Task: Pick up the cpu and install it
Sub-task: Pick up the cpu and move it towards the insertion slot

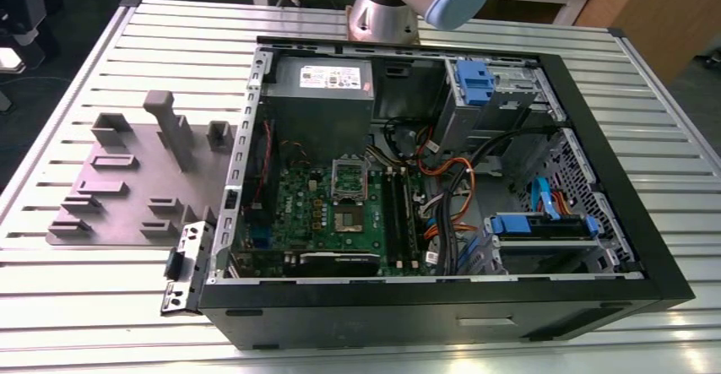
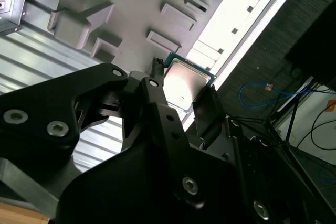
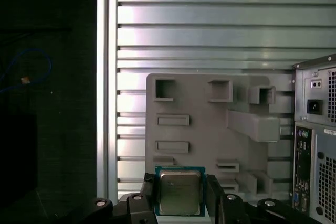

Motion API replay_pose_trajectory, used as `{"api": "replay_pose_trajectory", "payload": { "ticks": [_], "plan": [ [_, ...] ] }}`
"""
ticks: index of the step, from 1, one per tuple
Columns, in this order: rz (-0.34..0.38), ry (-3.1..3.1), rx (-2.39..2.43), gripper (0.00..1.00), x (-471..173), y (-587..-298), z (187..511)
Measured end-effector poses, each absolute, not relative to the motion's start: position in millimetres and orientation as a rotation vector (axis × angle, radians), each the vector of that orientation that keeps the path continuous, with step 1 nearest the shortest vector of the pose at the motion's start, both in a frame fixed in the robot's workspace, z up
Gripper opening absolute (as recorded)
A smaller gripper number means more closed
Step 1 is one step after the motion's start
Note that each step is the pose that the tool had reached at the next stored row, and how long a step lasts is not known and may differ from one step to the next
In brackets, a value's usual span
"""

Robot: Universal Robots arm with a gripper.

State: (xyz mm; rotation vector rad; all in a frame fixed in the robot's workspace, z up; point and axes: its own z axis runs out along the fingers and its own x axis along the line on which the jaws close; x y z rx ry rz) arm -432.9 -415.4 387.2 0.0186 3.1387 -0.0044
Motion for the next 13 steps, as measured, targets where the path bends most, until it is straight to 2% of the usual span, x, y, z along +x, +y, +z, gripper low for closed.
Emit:
{"api": "replay_pose_trajectory", "payload": {
  "ticks": [13],
  "plan": [
    [-0.004, 3.139, 0.019, 0.47, -426.2, -416.4, 387.2]
  ]
}}
